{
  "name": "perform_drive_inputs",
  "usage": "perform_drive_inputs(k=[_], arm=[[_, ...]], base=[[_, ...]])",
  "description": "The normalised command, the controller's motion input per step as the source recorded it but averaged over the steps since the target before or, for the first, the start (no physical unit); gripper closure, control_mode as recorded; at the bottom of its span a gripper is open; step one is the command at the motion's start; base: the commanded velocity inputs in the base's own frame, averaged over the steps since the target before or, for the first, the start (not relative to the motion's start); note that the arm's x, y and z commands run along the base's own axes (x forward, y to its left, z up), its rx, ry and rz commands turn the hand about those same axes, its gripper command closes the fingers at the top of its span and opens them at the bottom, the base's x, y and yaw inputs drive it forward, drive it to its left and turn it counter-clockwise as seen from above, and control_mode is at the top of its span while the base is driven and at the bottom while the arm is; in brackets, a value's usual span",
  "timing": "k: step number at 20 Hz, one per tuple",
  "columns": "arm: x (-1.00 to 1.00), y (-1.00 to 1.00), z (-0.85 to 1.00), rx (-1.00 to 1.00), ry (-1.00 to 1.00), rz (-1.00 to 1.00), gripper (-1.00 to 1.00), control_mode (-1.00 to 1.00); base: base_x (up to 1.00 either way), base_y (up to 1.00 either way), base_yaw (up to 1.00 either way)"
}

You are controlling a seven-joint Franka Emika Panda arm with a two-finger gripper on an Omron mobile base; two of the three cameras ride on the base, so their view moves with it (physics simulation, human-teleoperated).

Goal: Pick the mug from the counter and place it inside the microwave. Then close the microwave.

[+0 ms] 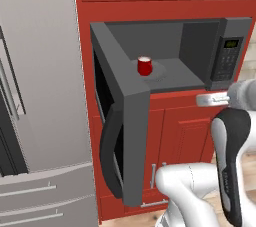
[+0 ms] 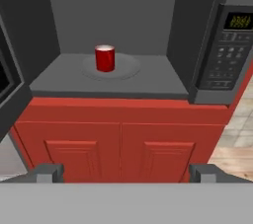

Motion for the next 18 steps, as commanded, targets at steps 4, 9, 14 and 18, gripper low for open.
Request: perform_drive_inputs(k=[4, 9, 14, 18], arm=[[-0.71, 0.0, 0.07, 0.01, -0.25, 0.0, -1.0, -1.0], [-0.6, 0.0, 0.0, 0.0, -0.21, 0.0, -1.0, -1.0], [-0.48, 0.01, 0.0, 0.0, -0.16, 0.01, -1.0, -1.0], [-0.42, 0.02, 0.0, 0.0, -0.12, 0.04, -1.0, -1.0]], base=[[0.0, 0.0, 0.0], [0.0, 0.0, 0.0], [0.0, 0.0, 0.0], [0.0, 0.0, 0.0]])
